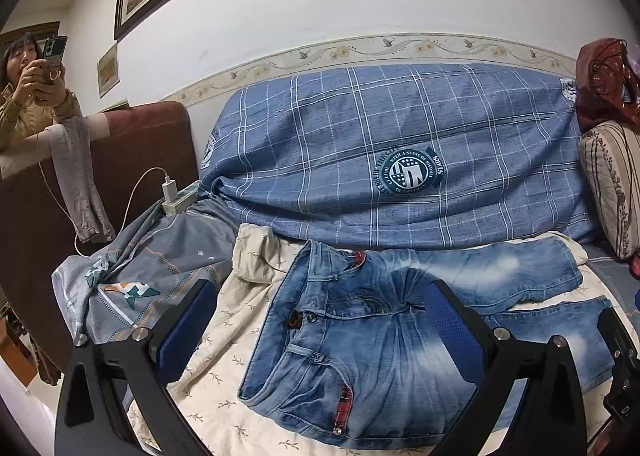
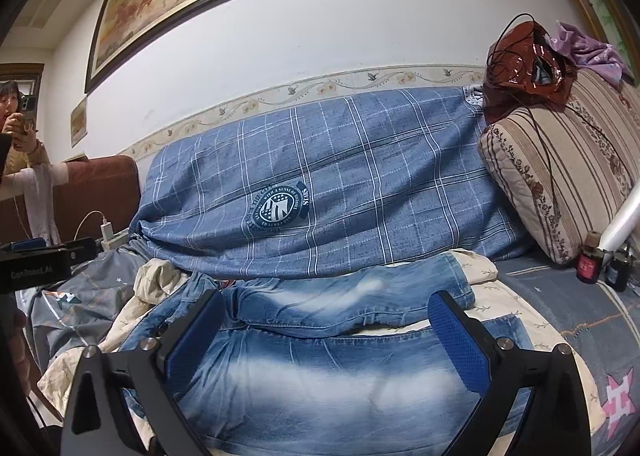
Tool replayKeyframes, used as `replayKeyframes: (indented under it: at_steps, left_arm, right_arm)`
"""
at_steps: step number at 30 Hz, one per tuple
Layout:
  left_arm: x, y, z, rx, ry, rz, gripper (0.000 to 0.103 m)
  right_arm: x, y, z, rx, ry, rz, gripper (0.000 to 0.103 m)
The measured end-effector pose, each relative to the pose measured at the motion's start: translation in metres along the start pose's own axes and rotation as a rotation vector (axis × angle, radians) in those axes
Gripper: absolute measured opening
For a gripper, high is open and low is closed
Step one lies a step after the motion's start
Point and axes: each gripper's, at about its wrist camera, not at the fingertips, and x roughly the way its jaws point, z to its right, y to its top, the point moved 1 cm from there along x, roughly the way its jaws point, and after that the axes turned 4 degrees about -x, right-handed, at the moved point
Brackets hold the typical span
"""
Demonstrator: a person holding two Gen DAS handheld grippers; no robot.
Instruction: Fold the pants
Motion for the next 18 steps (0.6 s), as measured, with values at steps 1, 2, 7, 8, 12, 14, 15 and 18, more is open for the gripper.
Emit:
replayKeyframes:
  at_steps: [1, 2, 7, 8, 12, 14, 15, 18]
  left_arm:
    - [-0.0007, -0.0001, -0.0002, 0.002, 0.006, 0.004, 0.103]
    - [-0.001, 0.0002, -0.0002, 0.002, 0.009, 0.007, 0.103]
    - [-0.0023, 0.0019, -0.0002, 0.008, 0.012, 0.013, 0.103]
    - [-0.0021, 0.0021, -0.0004, 0.009, 0.012, 0.012, 0.103]
    - [-0.0002, 0.0008, 0.001, 0.012, 0.013, 0.006, 0.103]
    - [0.0012, 0.0003, 0.0003, 0.011, 0.013, 0.003, 0.103]
    - [0.0019, 0.0001, -0.0004, 0.01, 0.012, 0.002, 0.103]
    - [0.003, 0.0004, -0.0018, 0.009, 0.015, 0.003, 0.103]
  right_arm:
    - [0.0001, -0.0001, 0.0006, 0.002, -0.001, 0.0, 0.103]
    - [0.0002, -0.0003, 0.0011, 0.005, -0.001, 0.0, 0.103]
    - [0.0012, -0.0002, 0.0043, 0.021, -0.002, -0.007, 0.103]
    - [0.0014, -0.0003, 0.0043, 0.022, -0.004, -0.008, 0.103]
    - [0.001, -0.0009, 0.0032, 0.017, -0.008, -0.005, 0.103]
    - [0.0013, -0.001, 0.0029, 0.017, -0.008, -0.007, 0.103]
    - [0.0018, -0.001, 0.003, 0.017, -0.008, -0.009, 0.103]
    - [0.0028, -0.0011, 0.0025, 0.017, -0.007, -0.013, 0.103]
